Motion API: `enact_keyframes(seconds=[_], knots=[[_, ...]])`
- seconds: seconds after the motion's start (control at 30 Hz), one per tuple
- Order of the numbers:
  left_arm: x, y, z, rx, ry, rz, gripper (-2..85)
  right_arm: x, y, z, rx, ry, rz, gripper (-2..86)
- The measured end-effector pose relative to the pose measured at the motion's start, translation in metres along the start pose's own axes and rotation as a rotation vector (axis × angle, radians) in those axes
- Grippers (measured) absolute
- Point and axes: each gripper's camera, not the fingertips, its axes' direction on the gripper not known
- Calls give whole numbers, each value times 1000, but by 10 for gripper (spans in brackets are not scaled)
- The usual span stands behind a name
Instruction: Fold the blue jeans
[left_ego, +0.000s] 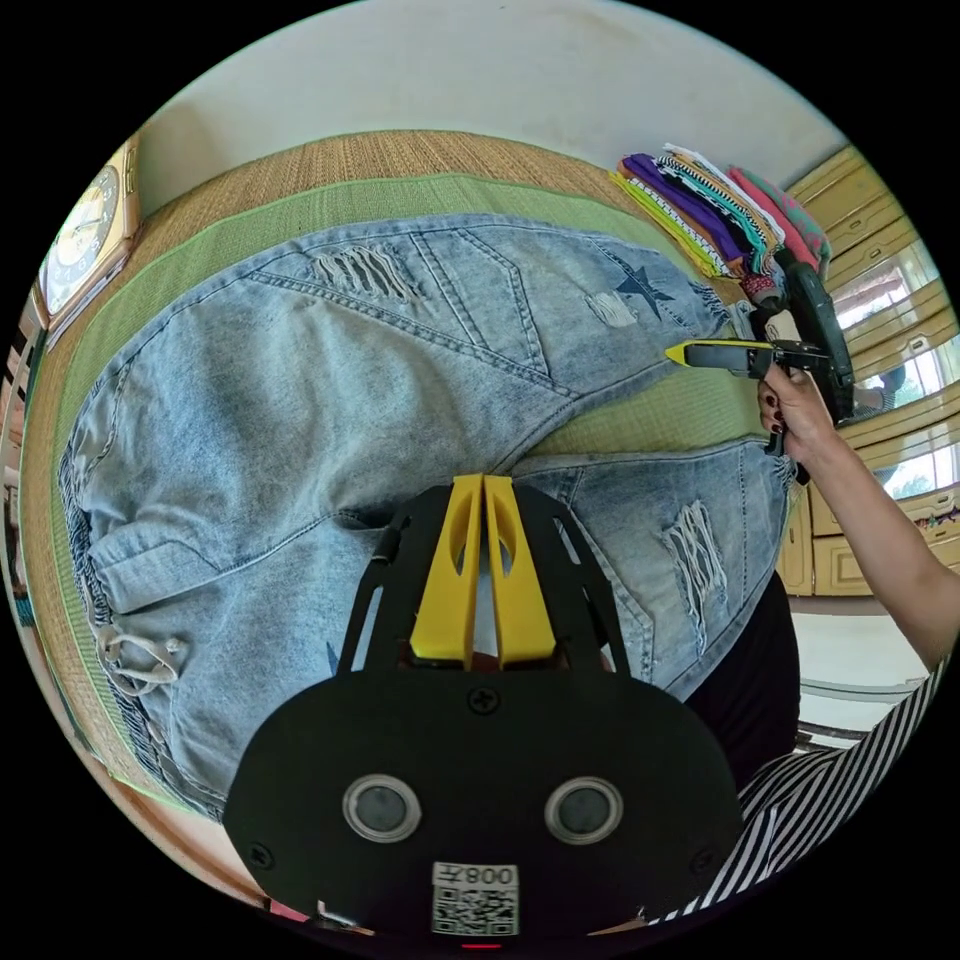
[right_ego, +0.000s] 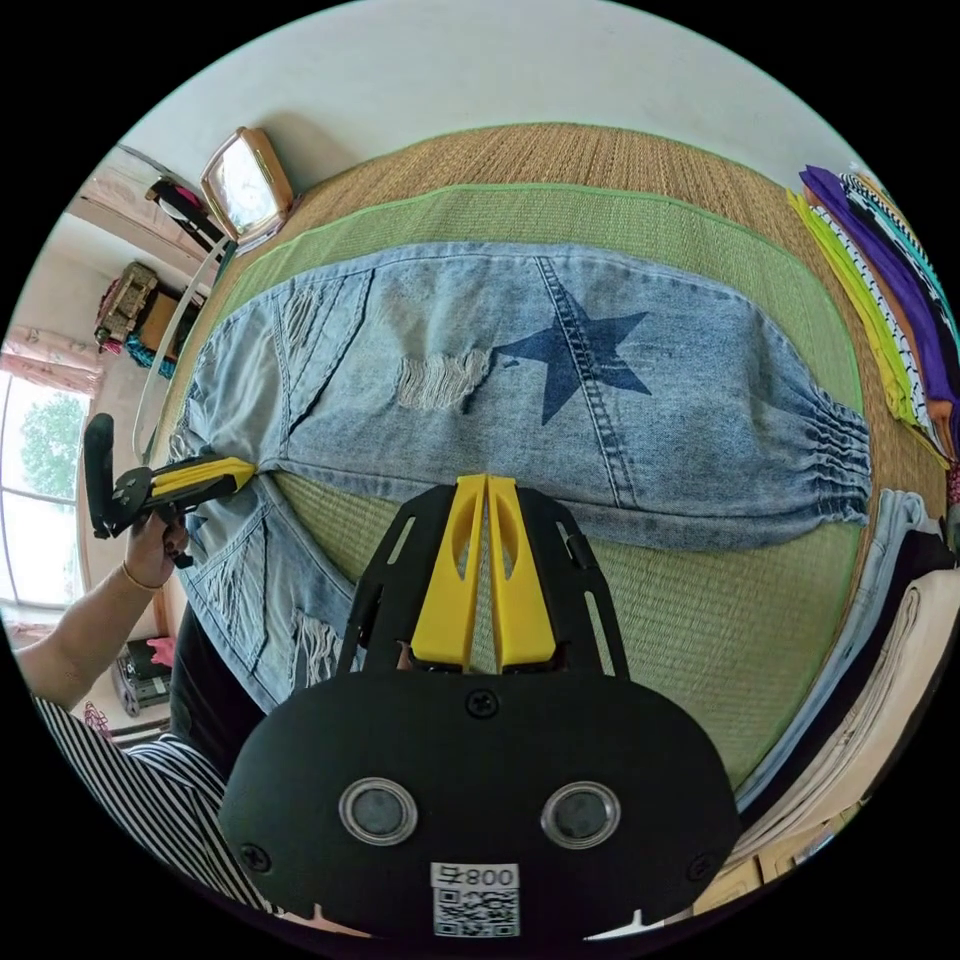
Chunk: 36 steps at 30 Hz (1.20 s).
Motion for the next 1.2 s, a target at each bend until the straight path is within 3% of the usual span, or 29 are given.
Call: enact_keyframes(seconds=[0.27, 0.57, 0.9, 1.2], knots=[[-35, 100, -66, 6, -43, -15, 1, -45, 19, -22, 74, -68, -56, 1], [-129, 220, -125, 76, 17, -331, 2, -129, 40, 14, 5, -243, -121, 2], [-241, 306, -181, 264, 60, -539, 3, -268, -84, 21, 34, -240, -341, 14], [-294, 326, -171, 143, 20, -523, 2, -403, -224, 94, -81, -98, -510, 4]])
